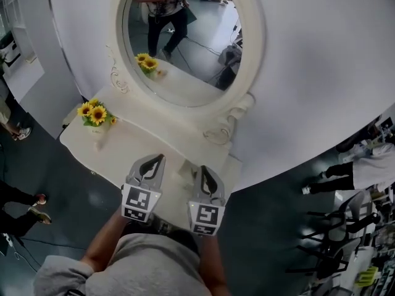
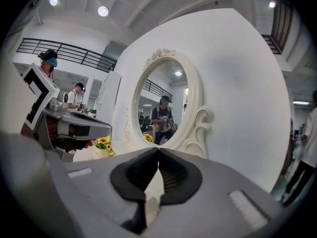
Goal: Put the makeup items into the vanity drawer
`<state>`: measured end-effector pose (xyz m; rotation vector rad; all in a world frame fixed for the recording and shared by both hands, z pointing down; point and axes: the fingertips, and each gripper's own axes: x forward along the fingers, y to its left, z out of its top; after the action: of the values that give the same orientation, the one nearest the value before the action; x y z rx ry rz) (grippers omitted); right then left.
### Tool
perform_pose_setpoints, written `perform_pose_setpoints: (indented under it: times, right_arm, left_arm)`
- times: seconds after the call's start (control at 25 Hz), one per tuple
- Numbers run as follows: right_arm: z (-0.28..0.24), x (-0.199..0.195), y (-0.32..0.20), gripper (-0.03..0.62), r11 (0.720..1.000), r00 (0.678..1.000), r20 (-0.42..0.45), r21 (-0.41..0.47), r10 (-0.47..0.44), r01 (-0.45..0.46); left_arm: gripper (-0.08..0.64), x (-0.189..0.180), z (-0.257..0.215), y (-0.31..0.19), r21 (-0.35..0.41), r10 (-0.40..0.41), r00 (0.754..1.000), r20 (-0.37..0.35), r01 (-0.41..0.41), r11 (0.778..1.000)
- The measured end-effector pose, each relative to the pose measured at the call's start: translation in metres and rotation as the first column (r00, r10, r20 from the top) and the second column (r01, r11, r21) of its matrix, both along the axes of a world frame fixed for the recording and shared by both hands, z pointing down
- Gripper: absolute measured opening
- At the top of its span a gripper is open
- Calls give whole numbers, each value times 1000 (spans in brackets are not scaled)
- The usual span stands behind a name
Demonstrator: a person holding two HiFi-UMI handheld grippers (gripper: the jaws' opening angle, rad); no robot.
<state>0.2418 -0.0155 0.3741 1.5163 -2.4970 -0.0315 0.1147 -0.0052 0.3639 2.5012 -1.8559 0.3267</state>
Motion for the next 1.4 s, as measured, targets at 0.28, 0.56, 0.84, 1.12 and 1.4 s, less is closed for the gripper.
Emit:
perform_pose_setpoints:
  times: [0.28,0.56,0.84,1.12,1.4]
  right_arm:
    - [10,-30,-7,6,995,995,-4,-4,-102,102]
    - [16,-96,-6,6,964,964,7,-7,-267,267]
    - [21,-180,6,6,900,900,15,-34,-435,435]
    - [28,-255,11,6,862,864,12,-67,-503,503]
    - [52,-330,14,6,835,843,12,-132,-538,534]
  left_arm:
    - [11,-27,8,4,5,-96,995,4,96,995]
    - [11,-86,12,25,4,-250,968,18,250,968]
    - [11,-160,17,51,-23,-409,912,24,410,912]
    - [11,-232,24,65,-57,-482,876,27,483,874]
    - [11,-302,43,67,-113,-506,862,29,506,855]
